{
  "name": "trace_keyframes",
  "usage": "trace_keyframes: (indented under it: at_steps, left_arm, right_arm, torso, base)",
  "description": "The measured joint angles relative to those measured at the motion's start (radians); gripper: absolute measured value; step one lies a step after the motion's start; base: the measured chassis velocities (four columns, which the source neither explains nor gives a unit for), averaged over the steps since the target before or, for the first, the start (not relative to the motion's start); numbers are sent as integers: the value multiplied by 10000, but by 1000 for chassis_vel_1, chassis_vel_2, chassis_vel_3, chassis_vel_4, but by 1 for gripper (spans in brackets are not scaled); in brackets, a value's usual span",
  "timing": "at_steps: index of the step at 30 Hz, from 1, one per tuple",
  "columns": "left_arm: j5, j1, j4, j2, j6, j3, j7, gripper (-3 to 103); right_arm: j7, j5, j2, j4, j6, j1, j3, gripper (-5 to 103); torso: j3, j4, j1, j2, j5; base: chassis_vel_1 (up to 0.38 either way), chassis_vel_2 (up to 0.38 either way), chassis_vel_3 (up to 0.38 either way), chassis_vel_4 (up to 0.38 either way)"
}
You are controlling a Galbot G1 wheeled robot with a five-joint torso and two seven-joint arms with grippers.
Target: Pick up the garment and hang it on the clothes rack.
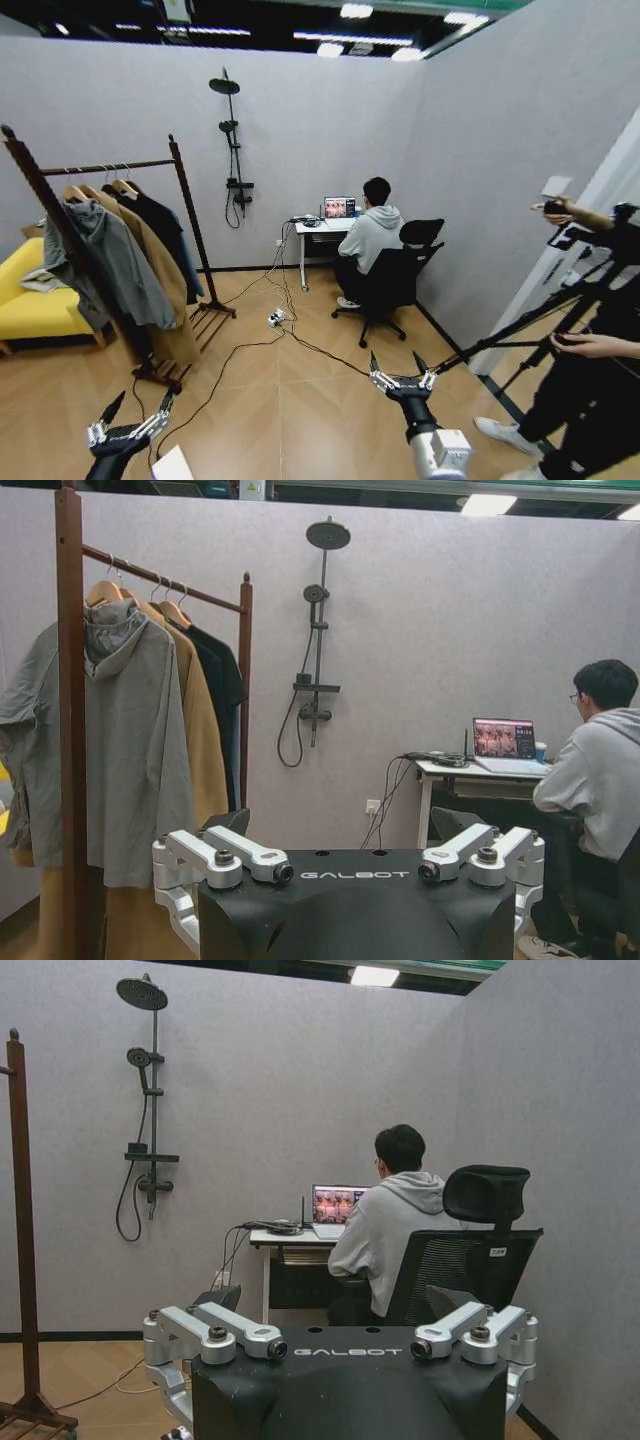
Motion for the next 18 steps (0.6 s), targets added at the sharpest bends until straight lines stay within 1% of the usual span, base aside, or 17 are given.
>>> trace_keyframes:
  at_steps: [4,11,18]
  left_arm:
    - [0,-2,-1,0,0,0,0,100]
    - [0,-5,-1,0,0,0,0,100]
    - [0,-2,0,0,0,0,0,100]
  right_arm:
    - [-19,-40,30,-28,2,1,-27,100]
    - [-74,-96,69,-42,29,-20,-57,100]
    - [-153,-96,53,-14,79,-39,-65,100]
  torso:
    - [1,-2,3,-3,2]
    - [6,-4,21,-12,1]
    - [3,-2,9,-6,0]
  base:
    - [-7,-6,-18,31]
    - [-40,50,57,-49]
    - [31,13,-1,31]
